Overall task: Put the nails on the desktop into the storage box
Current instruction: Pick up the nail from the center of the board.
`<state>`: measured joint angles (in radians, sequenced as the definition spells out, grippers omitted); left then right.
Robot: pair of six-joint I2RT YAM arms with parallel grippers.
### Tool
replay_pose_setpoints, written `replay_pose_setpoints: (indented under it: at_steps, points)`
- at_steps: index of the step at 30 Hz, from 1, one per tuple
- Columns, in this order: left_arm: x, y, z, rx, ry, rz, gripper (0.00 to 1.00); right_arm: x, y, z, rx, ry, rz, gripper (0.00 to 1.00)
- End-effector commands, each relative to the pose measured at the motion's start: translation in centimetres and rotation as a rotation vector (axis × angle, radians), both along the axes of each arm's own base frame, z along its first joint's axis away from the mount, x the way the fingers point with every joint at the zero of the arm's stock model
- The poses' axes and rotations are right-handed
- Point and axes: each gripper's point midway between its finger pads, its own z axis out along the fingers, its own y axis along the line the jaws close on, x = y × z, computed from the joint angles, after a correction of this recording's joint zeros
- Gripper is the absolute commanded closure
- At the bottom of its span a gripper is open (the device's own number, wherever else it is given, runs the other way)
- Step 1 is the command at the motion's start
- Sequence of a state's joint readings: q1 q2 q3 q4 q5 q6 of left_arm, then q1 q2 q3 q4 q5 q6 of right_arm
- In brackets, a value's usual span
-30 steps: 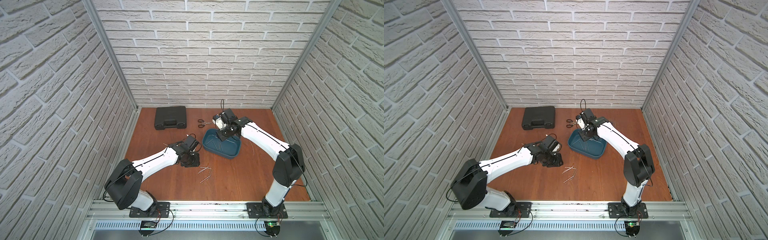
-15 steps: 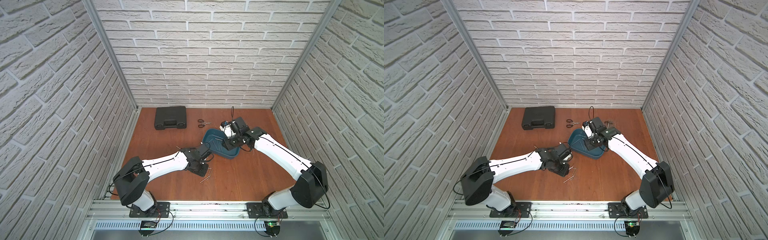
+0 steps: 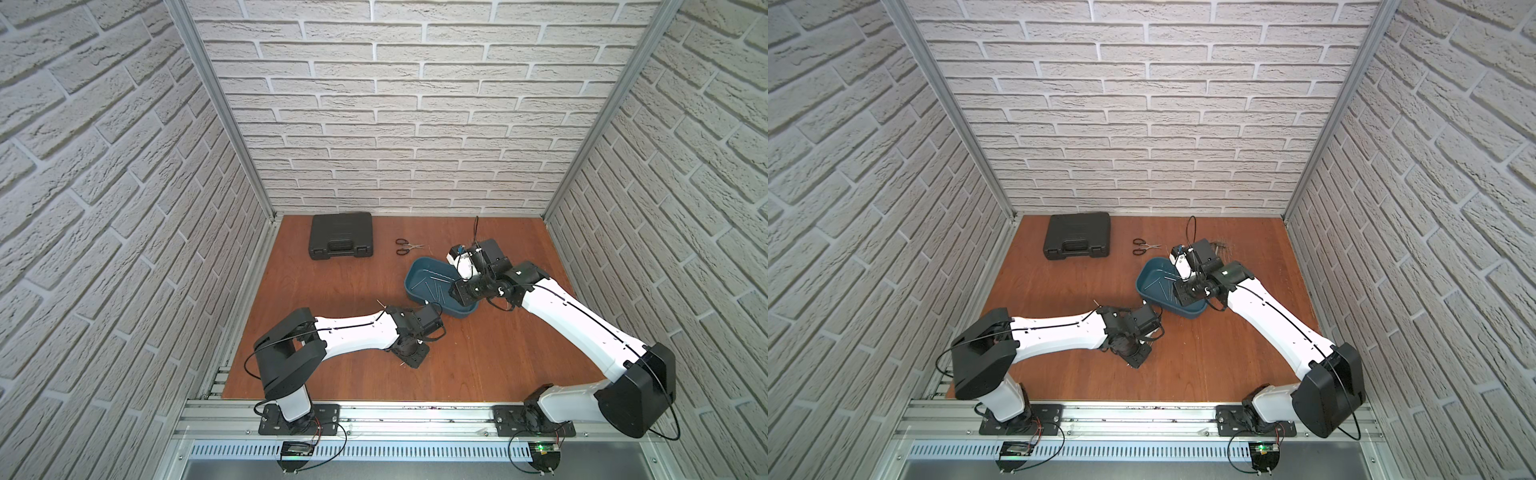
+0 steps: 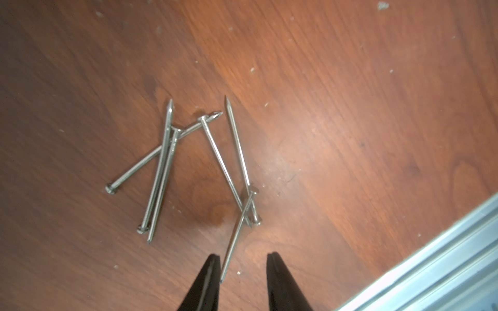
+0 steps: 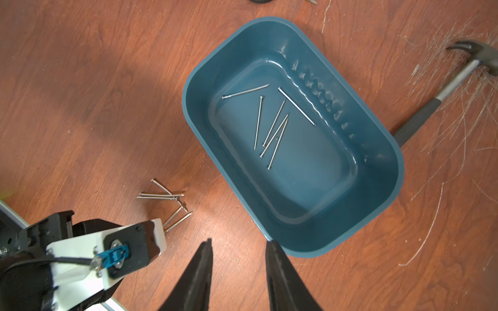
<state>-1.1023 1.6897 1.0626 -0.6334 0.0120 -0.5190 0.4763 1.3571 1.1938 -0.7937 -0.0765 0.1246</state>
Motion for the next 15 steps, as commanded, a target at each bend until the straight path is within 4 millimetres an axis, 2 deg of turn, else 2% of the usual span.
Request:
replay_pose_setpoints:
  at_steps: [1, 15]
  points:
    - [0.2, 0.4, -0.3, 0.021, -0.021, -0.008, 0.67, -0.8, 0.0, 0.3, 0.015, -0.002, -0.004, 0.63]
    - [-0.3, 1.3, -1.7, 0.074, 0.002, -0.031, 0.68, -1.2, -0.3, 0.4, 0.024, -0.002, -0.029, 0.63]
